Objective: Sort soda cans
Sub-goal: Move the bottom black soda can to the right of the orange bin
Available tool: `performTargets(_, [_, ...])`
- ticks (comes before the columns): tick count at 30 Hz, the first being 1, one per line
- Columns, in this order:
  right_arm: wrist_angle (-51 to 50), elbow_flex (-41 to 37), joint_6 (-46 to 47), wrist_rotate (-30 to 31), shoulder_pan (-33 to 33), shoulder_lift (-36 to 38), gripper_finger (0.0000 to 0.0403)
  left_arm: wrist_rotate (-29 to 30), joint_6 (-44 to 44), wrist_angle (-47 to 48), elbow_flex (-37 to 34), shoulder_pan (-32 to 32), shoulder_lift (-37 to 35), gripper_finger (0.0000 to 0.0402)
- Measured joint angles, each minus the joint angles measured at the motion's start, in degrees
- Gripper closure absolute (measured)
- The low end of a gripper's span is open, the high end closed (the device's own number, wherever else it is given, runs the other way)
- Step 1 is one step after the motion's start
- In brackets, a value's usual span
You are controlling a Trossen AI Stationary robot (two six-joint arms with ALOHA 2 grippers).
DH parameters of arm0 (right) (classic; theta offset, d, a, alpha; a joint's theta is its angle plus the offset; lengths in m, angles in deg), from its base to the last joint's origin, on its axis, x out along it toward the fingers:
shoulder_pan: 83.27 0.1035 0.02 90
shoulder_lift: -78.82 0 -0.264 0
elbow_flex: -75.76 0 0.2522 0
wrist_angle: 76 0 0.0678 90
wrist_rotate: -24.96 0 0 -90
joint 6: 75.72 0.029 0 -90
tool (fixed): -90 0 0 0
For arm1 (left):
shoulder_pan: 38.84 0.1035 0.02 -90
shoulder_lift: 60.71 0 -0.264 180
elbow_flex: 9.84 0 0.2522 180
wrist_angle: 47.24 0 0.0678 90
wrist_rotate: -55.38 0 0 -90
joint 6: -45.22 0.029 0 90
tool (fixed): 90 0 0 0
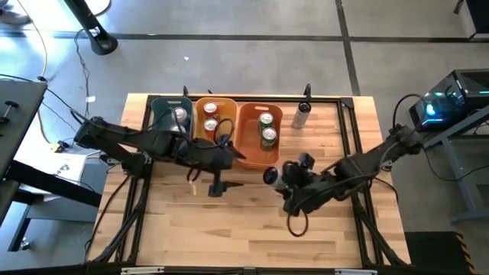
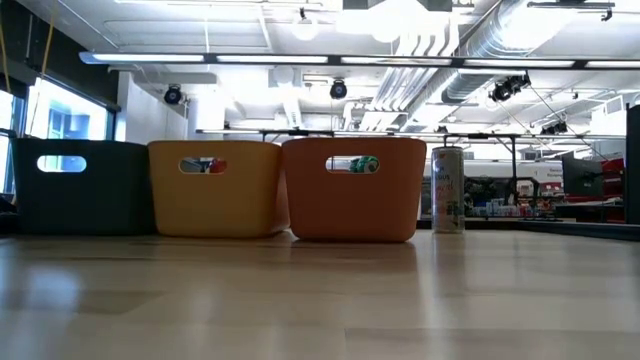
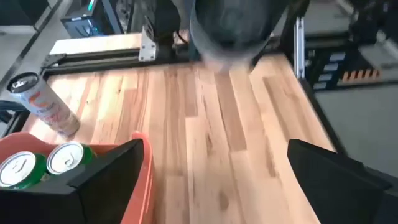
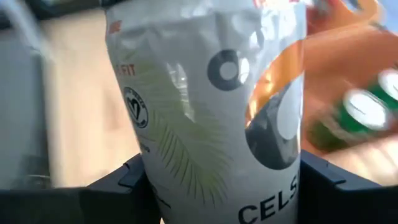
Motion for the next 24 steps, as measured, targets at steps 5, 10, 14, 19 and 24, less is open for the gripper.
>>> performTargets(5, [-10.99,0.27,11.22,0.91,4.43,2.27,0.0168,-0.83,-3.83,5.23,0.1,0.23,-3.31,0.0005])
performTargets(10, [-21.06,-1.39,28.4,5.16,12.01,2.12,0.0168,-0.29,-9.39,4.44,-7.03,0.19,-9.81,0.0004])
performTargets(14, [-18.36,-9.41,43.28,8.86,17.73,4.16,0.0168,0.03,-18.56,-8.66,-21.45,0.24,-17.08,0.0003])
performTargets(19, [1.56,-23.9,51.45,14.86,18.72,5.24,0.0168,0.09,-31.99,-26.67,-37.33,-0.73,-23.17,0.0003])
performTargets(24, [8.02,-30.88,52.0,28.1,11.06,5.34,0.0168,0.09,-37.26,-32.46,-42.17,-0.82,-24.73,0.0003])
